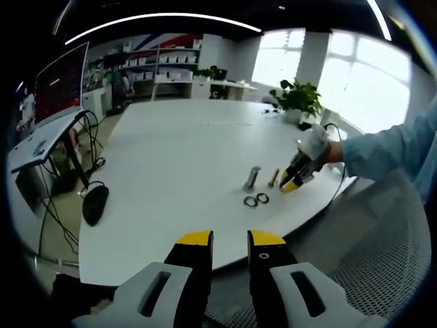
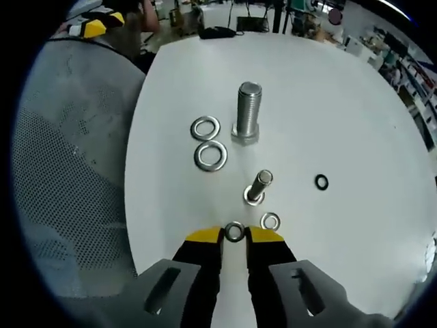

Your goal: Place the washer onto the threaded stud by aligning its center hole with the stud, sliding it down to the base, and recovering from edge contact or off-axis alignment until the washer reaches the visible bottom stop.

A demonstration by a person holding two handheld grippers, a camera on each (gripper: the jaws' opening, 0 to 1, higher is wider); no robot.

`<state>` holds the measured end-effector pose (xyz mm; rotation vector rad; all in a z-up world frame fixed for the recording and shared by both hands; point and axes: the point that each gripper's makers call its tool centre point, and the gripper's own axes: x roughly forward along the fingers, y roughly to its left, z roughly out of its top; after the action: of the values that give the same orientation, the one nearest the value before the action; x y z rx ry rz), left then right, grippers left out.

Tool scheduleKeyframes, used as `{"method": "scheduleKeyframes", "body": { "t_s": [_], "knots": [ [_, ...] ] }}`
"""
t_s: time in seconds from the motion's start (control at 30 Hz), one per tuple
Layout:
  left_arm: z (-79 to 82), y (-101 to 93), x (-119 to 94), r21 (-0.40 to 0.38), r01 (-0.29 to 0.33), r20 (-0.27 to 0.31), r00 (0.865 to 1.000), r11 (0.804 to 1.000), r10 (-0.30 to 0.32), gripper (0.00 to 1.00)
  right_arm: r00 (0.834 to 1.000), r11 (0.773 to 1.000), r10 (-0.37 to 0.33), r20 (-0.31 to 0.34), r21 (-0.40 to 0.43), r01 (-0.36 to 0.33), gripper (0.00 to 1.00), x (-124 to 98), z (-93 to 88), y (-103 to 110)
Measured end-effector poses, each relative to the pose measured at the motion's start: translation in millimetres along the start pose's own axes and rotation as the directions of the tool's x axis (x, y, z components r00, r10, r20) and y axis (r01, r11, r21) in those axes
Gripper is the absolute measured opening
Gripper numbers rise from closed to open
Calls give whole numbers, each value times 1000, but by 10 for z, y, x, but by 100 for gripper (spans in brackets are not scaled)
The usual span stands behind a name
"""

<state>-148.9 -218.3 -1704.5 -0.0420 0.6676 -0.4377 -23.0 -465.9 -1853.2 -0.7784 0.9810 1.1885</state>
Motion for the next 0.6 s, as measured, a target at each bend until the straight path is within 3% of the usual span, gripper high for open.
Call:
{"method": "scheduleKeyframes", "body": {
  "t_s": [0.3, 0.47, 0.53, 0.6],
  "knots": [
    [1, 4, 2, 0, 0, 0, 1000, 1000, 0, 18, 999, 999, -30, 16, 22, 30, 14, 6, 7, 2],
    [-2, 1, 3, 2, 2, -2, 1000, 1000, -2, 18, 1000, 999, -9, 26, 43, 8, 14, 10, 15, -27],
    [-2, 3, 3, 1, 1, -1, 1000, 1000, -1, 18, 999, 994, -3, 43, 112, -2, 14, 18, 38, -35],
    [-3, 4, 1, 0, 0, -1, 1000, 1000, 0, 18, 999, 997, -5, 34, 74, 2, 14, 15, 41, -24]
  ]
}}
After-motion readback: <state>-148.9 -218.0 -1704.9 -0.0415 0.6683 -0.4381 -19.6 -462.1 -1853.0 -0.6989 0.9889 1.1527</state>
